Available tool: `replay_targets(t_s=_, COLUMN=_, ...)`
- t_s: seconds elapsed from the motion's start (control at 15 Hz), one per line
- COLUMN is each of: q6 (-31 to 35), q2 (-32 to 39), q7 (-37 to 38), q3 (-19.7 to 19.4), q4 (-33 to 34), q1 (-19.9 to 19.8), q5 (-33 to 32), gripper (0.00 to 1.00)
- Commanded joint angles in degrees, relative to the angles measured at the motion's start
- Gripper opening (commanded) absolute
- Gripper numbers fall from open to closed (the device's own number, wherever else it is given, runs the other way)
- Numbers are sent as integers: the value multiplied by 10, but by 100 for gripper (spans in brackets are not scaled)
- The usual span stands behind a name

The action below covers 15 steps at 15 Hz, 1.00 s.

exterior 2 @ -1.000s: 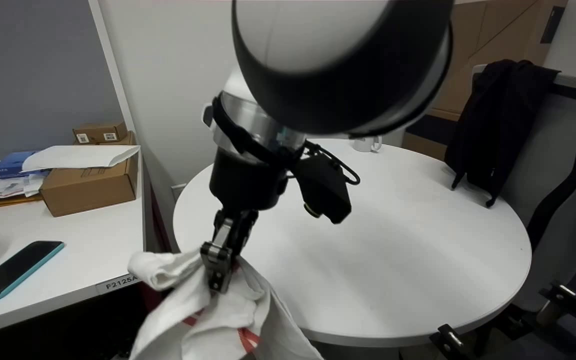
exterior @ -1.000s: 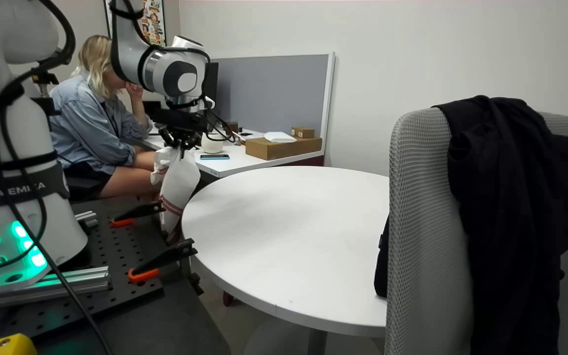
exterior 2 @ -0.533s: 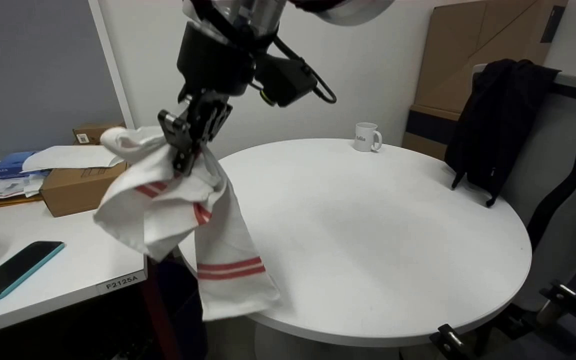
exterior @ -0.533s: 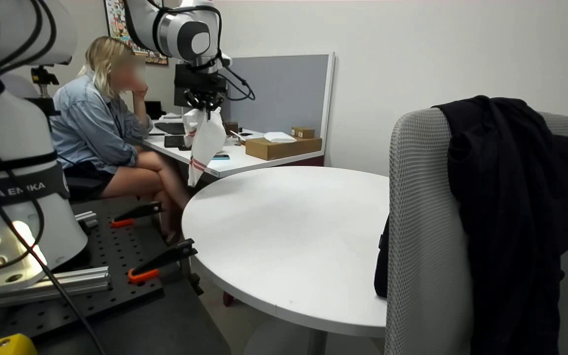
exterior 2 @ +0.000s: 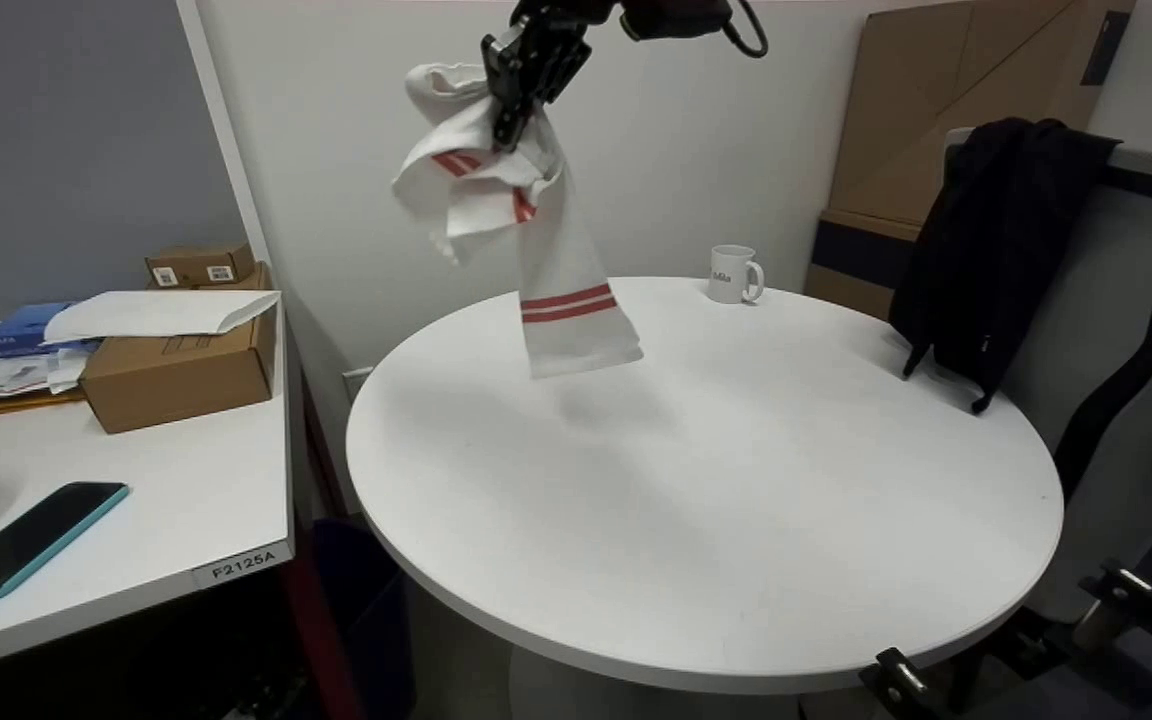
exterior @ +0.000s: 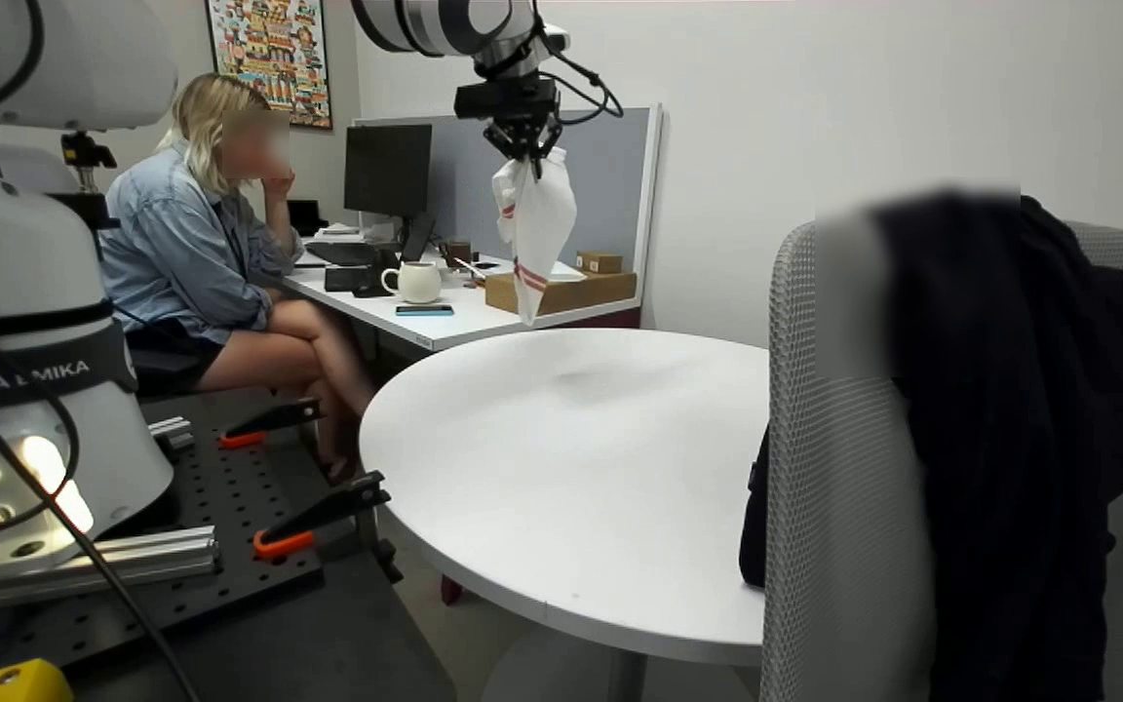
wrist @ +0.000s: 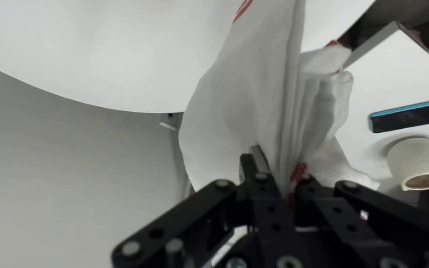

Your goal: Use the cloth and wipe the table

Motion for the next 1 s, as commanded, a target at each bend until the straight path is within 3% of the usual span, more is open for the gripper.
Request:
replay_targets(t_s=0.0, q6=-64, q2=-41, q7=21, q3=-1, q4=36, q1=-61, q5=2, gripper=2)
replay_targets(t_s=0.4, q6=-150, q2=-66, q7=26, q3=-70, q4=36, q1=-102, q5=-6, gripper=2)
replay_targets(t_s=0.93, q6=-162, q2=-51, q7=85, q3=-171, q4=-26, q1=-82, q5=-75, gripper=2)
